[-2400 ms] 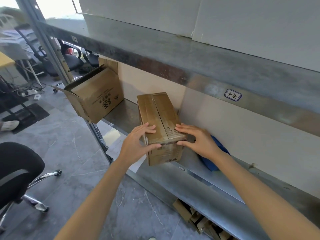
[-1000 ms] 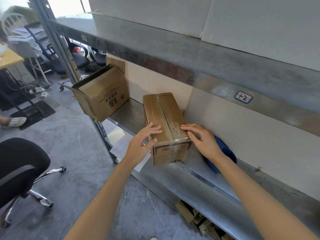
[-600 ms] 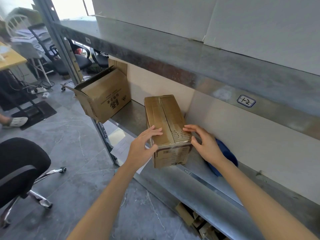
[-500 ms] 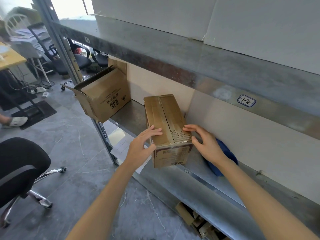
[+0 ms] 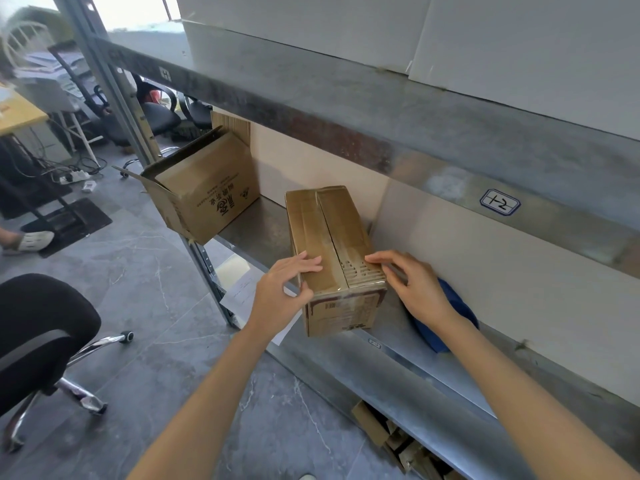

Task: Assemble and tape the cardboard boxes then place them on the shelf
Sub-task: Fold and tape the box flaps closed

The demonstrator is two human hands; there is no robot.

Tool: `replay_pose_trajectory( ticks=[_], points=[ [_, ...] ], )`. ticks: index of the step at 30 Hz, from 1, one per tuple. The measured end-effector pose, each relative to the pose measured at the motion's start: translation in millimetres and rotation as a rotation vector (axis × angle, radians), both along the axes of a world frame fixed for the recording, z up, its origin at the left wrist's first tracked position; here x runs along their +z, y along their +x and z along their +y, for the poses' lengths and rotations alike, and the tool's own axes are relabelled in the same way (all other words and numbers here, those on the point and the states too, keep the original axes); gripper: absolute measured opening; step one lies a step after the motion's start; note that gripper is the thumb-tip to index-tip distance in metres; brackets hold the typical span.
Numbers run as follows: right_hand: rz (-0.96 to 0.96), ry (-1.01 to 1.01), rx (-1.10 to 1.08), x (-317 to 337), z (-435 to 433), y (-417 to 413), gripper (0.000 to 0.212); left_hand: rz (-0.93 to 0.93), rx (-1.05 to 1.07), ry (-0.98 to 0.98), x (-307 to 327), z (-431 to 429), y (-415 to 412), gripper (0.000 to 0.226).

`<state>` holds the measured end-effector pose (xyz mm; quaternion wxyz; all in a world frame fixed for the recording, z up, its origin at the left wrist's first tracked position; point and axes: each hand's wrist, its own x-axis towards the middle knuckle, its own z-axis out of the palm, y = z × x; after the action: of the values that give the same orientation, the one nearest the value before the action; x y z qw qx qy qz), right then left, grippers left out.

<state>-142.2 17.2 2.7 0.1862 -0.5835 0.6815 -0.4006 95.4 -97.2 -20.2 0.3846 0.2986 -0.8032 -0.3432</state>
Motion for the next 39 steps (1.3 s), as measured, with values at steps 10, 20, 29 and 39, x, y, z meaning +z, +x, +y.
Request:
replay_pose_trajectory(
  ticks=[10,20,29,39],
  points=[
    [-0.128,0.006,-0.029,2.7,-3.1,-0.4,0.029,0.021,-0.016,0.03,0.4,-1.2,-2.6,0.035],
    [0.116,-0.038,-0.009,-2.9,-8.1,13.6,0.024,-0.003,-0.031,0.05,0.8,-1.3,-1.2,0.032],
    [0.037,0.054,0.0,-3.7,-3.6,-4.5,0.041,0.02,0.032,0.061,-2.6,14.8,-16.9,0.029],
    [0.245,0.077,-0.077,1.2,5.0,-31.0,0.036,-0.342,-0.094,-0.202,17.8,19.6,-25.9,0.07]
  ],
)
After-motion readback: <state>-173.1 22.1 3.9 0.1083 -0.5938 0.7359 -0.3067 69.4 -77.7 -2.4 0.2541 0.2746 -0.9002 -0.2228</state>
